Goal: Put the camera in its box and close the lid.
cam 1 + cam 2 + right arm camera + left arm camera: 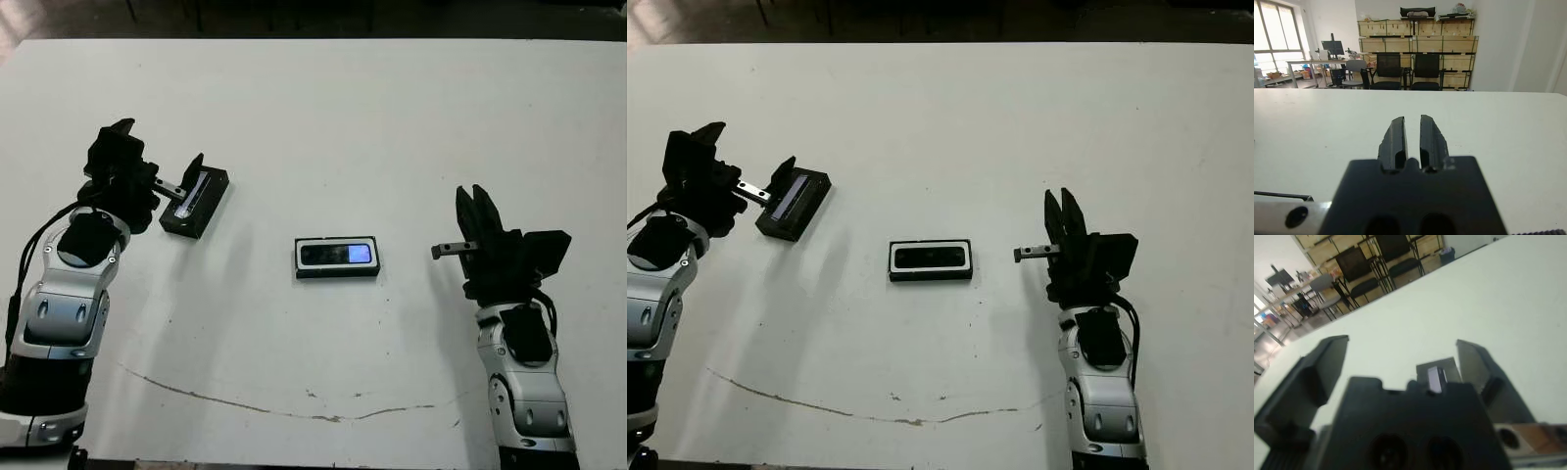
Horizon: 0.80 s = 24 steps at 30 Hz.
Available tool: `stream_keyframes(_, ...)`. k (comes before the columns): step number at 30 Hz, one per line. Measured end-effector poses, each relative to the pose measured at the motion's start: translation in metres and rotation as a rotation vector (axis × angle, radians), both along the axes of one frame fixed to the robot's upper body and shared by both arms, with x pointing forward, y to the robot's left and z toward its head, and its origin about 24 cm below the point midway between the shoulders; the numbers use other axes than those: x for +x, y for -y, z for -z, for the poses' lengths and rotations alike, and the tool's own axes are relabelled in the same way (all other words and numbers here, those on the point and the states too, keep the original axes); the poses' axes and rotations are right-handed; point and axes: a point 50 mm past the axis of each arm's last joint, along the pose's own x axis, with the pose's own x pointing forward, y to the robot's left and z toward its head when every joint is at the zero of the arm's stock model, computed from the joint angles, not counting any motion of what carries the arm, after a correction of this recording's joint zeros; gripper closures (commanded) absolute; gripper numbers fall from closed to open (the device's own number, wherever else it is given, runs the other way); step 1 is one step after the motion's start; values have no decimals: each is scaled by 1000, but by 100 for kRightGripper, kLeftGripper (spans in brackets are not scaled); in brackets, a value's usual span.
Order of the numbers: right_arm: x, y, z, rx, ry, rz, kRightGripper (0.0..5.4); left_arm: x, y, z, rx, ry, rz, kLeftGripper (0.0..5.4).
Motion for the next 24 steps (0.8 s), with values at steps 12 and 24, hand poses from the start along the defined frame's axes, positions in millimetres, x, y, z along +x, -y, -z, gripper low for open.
stream_keyframes(12,-2,1,7,-2,-11,1,540,3,-3,21,-421,-166,43,2)
stream_keyframes(24,-2,0,11,11,-22,-19,540,-2,-11,14,-126,-201,69,2)
